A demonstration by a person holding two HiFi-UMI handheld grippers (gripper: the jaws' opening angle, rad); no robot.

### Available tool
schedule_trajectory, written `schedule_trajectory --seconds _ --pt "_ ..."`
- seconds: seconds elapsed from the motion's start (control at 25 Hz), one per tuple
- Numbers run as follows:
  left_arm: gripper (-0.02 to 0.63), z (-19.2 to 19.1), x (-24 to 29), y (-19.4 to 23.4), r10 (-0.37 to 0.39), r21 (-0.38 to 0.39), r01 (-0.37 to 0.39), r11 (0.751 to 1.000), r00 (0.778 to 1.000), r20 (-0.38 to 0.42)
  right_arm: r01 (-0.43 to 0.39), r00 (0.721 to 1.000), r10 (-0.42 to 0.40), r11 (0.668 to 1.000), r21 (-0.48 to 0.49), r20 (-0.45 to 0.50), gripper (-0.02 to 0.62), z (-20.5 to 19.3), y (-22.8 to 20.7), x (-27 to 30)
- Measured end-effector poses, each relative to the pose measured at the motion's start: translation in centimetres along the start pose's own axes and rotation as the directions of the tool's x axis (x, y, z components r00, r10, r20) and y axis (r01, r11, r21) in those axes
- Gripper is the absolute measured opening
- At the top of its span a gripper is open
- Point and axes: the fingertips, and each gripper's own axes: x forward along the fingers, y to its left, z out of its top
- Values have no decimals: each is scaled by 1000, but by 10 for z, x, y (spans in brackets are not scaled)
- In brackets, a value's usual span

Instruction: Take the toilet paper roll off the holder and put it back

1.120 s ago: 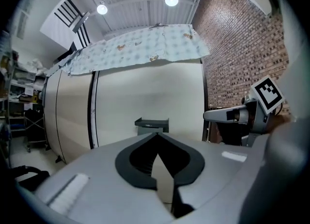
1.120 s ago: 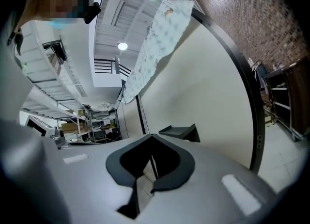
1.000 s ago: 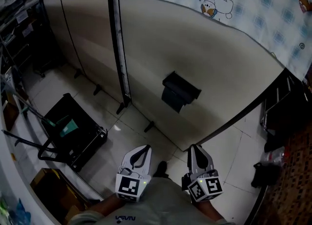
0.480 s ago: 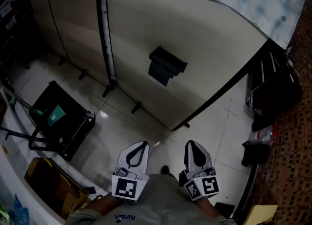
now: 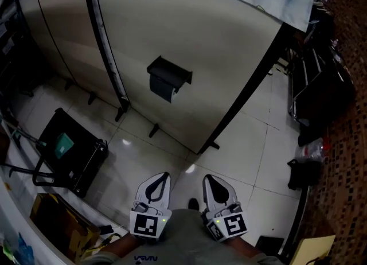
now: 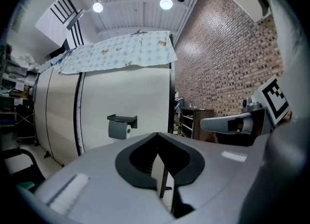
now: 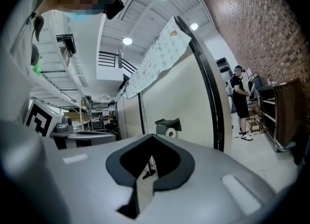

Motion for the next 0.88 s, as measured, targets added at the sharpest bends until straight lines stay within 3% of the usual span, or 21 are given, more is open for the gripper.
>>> schedule_trajectory --seconds 0.16,0.4,0.88 --pt "8 -3 13 -20 0 -26 0 1000 1000 -14 -9 1000 9 1000 -6 9 0 1 -18 -11" --pt "8 -2 25 -47 -2 8 2 1000 1000 -11 8 1000 -8 1000 -2 -16 0 -5 -47 -27" --pt "8 0 21 -53 5 33 -5 999 1000 -7 27 1000 -27 999 23 8 0 -3 -56 -36"
